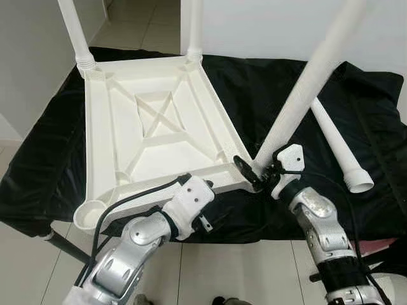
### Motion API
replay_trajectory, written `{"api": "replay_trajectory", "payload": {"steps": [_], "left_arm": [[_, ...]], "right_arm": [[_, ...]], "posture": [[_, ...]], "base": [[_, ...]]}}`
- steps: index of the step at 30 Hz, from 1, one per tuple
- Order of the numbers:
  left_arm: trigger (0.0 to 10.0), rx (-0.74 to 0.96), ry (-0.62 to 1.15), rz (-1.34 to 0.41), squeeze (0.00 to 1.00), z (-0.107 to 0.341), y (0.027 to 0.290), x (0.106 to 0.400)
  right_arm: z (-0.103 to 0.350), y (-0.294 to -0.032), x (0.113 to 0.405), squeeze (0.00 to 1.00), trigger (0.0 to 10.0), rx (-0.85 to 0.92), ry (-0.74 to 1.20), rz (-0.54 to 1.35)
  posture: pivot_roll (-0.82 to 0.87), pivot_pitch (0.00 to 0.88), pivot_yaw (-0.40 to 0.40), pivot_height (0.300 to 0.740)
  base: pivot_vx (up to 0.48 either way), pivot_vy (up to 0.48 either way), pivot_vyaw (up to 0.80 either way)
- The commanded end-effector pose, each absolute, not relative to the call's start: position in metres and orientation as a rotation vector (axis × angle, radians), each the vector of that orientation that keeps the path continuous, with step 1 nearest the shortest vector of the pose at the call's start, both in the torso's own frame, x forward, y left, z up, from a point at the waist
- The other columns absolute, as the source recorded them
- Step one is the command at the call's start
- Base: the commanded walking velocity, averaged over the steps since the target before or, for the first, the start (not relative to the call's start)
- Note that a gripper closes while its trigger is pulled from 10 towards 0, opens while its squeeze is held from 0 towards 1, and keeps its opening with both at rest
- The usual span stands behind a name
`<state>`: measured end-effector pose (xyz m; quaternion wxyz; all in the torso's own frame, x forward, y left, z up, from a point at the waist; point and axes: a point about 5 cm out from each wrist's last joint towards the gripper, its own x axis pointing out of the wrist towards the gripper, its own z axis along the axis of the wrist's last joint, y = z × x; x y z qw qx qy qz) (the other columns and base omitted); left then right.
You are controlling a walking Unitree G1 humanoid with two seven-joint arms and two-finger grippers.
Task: Building children table
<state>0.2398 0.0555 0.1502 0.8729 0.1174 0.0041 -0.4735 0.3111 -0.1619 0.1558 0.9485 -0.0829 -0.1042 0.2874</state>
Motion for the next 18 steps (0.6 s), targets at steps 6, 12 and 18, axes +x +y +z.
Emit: {"api": "replay_trajectory", "payload": {"steps": [6,12,18], "left_arm": [[10.0,0.223,0.014,-0.946,0.00,0.154,0.058,0.248],[10.0,0.204,0.010,-0.867,0.00,0.160,0.064,0.258],[10.0,0.215,0.001,-0.858,0.00,0.160,0.063,0.258]], "right_arm": [[0.143,-0.174,0.310,0.00,0.0,-0.127,-0.151,0.554],[0.141,-0.179,0.314,0.00,10.0,-0.073,-0.137,0.473],[0.133,-0.177,0.317,0.00,10.0,-0.115,-0.070,0.368]], "posture": [[0.01,0.116,-0.041,0.740],[0.01,0.115,-0.042,0.740],[0.01,0.116,-0.047,0.740]], "base": [[0.000,0.000,0.00],[0.000,0.000,0.00],[0.000,0.000,0.00]]}}
